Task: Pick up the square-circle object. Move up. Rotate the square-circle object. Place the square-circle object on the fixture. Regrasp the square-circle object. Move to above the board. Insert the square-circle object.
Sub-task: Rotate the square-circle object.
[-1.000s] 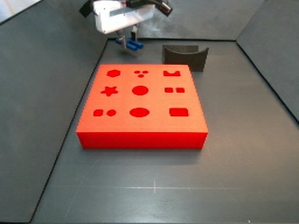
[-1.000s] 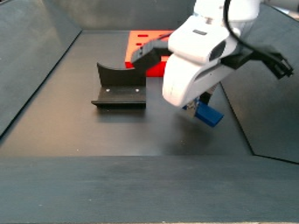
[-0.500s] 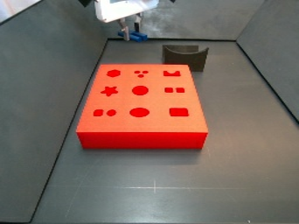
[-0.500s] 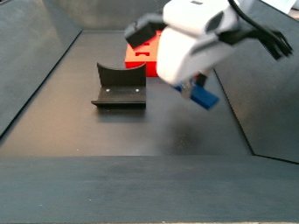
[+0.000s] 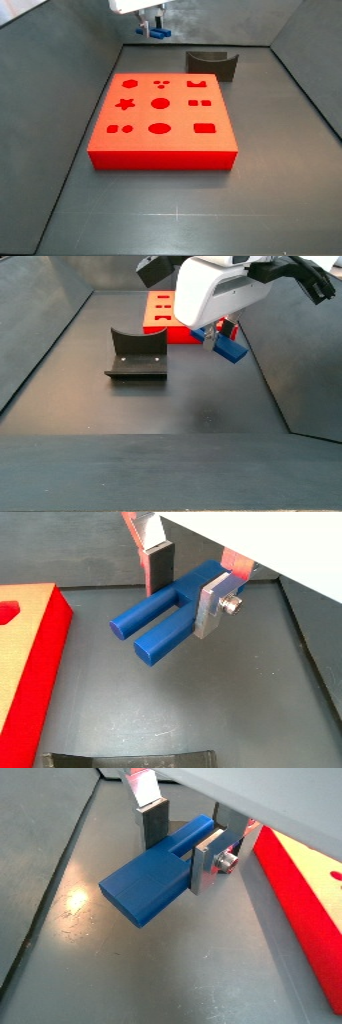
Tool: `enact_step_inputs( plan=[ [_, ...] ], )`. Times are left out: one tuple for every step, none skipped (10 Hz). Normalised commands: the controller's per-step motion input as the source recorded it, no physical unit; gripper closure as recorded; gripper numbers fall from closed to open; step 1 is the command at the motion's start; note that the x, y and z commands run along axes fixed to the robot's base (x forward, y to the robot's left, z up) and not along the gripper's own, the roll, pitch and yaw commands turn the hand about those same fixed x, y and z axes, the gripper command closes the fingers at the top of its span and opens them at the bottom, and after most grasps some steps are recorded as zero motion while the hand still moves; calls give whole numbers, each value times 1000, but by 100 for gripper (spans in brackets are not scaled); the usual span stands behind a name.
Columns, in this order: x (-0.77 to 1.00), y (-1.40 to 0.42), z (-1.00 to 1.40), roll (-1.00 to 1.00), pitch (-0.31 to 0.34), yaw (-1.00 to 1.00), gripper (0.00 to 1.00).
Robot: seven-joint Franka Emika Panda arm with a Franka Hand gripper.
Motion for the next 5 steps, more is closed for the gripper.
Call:
enact_step_inputs(
  plan=[
    [-5,-32,69,210,161,63,100],
    [-2,-29,66,212,159,63,100],
    [-2,-28,66,212,159,64,100],
    [-3,-27,66,212,159,64,100],
    [-3,-26,66,212,159,65,100]
  ],
)
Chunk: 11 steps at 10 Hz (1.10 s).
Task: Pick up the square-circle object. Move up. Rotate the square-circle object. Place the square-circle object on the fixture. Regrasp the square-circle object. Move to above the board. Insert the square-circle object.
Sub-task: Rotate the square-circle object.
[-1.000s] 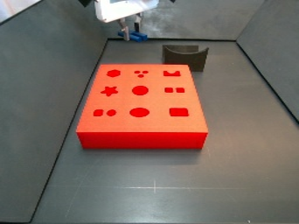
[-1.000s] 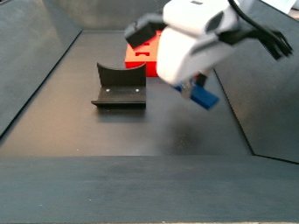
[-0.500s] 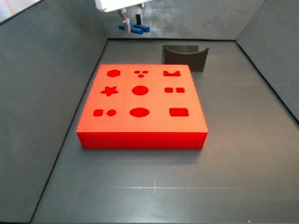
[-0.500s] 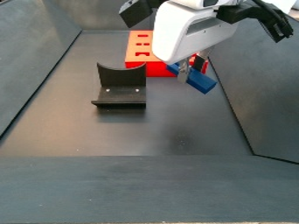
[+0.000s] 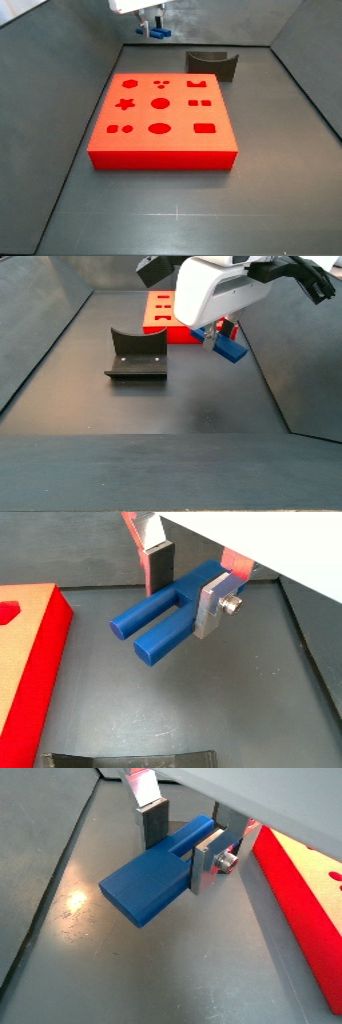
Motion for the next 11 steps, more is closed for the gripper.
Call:
enact_step_inputs(
  plan=[
    [-3,-24,66,212,159,65,100],
    [-4,-24,66,212,159,66,100],
    [-4,-23,66,212,159,66,100],
    [-4,-23,66,212,159,66,100],
    [-4,-23,66,212,159,66,100],
    [-4,-23,66,212,159,66,100],
    [-4,-23,66,212,159,66,100],
    [0,0,0,0,0,-1000,100],
    [-2,7,0,-1,-1,-1000,100],
    [-4,16,0,-3,-1,-1000,100],
    [-2,16,1,-4,-2,-1000,100]
  ],
)
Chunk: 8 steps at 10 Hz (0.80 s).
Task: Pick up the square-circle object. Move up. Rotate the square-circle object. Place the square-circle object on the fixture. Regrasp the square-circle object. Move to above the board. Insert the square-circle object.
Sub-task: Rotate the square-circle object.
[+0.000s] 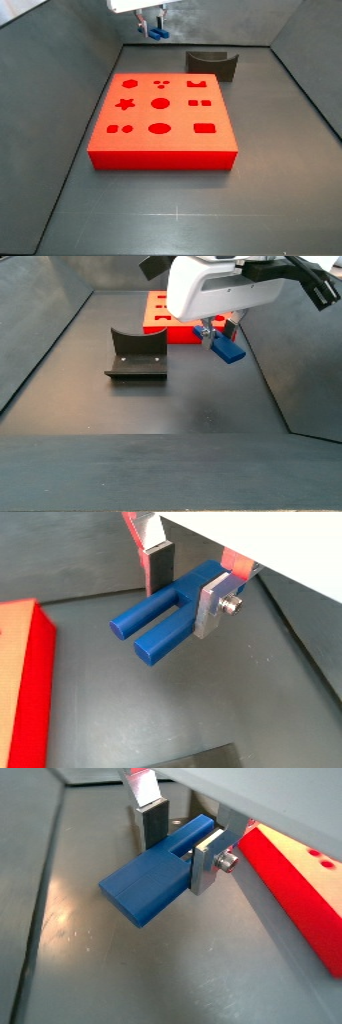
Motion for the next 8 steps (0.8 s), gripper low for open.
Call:
enact_step_inputs(
  plan=[
    [0,15,2,-4,-2,-1000,100],
    [1,15,2,-4,-2,-1000,100],
    [1,15,3,-4,-2,-1000,100],
    [2,15,3,-4,-2,-1000,100],
    [2,15,3,-4,-2,-1000,100],
    [3,15,4,-4,-2,-1000,100],
    [3,15,4,-4,-2,-1000,100],
    [3,16,4,-4,-3,-1000,100]
  ],
)
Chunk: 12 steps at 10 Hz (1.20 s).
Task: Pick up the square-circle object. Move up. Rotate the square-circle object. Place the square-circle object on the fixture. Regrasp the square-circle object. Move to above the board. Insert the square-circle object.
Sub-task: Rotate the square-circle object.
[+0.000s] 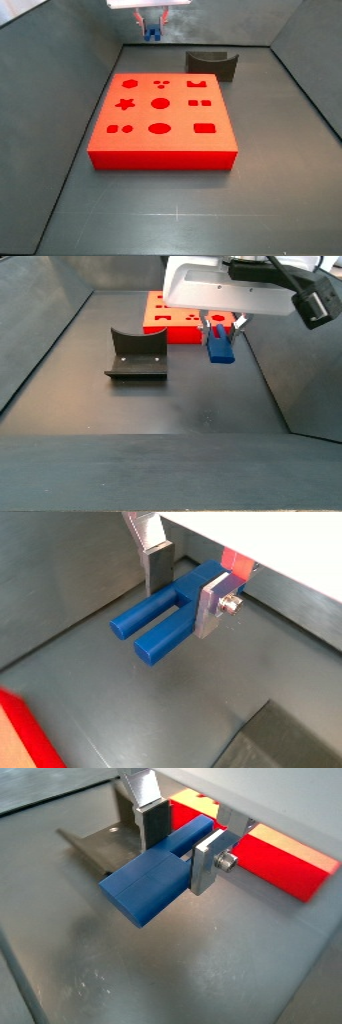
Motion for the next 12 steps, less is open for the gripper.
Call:
enact_step_inputs(
  plan=[
    [3,15,4,-4,-3,-1000,100],
    [3,16,4,-4,-3,-1000,100],
    [4,16,4,-4,-3,-1000,100],
    [4,16,4,-4,-3,-1000,100],
    [4,16,4,-4,-3,-1000,100],
    [4,16,4,-5,-3,-1000,100],
    [4,16,4,-5,-3,-1000,100],
    [4,16,4,-5,-3,-1000,100],
    [4,16,4,-5,-3,-1000,100],
    [4,16,4,-5,-3,-1000,100],
    [4,16,4,-5,-3,-1000,100],
    [4,16,4,-5,-3,-1000,100]
  ],
)
